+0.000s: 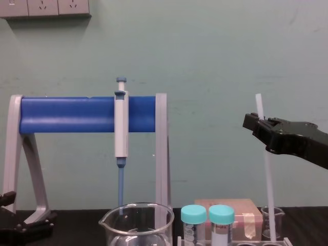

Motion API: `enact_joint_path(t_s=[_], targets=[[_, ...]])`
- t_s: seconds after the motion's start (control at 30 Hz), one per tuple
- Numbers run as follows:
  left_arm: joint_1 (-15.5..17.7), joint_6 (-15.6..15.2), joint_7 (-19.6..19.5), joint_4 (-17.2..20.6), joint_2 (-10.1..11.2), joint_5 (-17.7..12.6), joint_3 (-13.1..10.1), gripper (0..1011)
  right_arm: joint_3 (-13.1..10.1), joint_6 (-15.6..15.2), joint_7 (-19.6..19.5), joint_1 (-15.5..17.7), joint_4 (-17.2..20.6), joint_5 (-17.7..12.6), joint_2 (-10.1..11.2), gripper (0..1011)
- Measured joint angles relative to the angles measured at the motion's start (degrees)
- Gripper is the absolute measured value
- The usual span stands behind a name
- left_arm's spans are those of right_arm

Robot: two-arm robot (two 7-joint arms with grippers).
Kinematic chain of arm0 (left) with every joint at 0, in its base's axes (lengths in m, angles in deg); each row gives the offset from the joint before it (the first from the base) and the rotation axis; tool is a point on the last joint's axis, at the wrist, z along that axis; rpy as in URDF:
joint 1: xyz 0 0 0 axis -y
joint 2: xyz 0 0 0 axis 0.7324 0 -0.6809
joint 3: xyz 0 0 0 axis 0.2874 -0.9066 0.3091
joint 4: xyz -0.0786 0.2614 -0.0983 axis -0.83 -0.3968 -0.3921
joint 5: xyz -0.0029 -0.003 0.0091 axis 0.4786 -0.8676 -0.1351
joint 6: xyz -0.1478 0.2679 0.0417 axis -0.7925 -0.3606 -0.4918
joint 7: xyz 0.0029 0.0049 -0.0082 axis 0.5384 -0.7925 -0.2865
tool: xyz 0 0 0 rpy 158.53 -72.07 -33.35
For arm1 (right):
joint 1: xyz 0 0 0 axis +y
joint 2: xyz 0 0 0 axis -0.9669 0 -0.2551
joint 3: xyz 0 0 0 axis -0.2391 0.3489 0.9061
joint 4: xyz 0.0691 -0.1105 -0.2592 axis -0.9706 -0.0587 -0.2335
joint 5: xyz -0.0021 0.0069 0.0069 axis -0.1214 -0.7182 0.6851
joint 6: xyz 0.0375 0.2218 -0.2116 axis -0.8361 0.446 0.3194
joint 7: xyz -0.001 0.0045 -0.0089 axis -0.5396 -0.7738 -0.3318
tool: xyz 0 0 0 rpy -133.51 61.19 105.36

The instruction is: Pick up the stirring rod with one hand, then place it down.

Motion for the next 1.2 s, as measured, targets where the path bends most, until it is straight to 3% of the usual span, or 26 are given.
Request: enact_joint_path(t_s=[0.27, 1.2], targets=[[0.0, 0.0, 0.0, 0.0, 0.0, 0.0, 0.0, 1000, 0.11, 1.63, 0.62, -0.86, -2.59, -0.61, -0.89, 73], [0.0, 0.0, 0.0, 0.0, 0.0, 0.0, 0.0, 1000, 1.37, 0.92, -0.81, -2.49, -8.38, 2.54, -2.44, 72]])
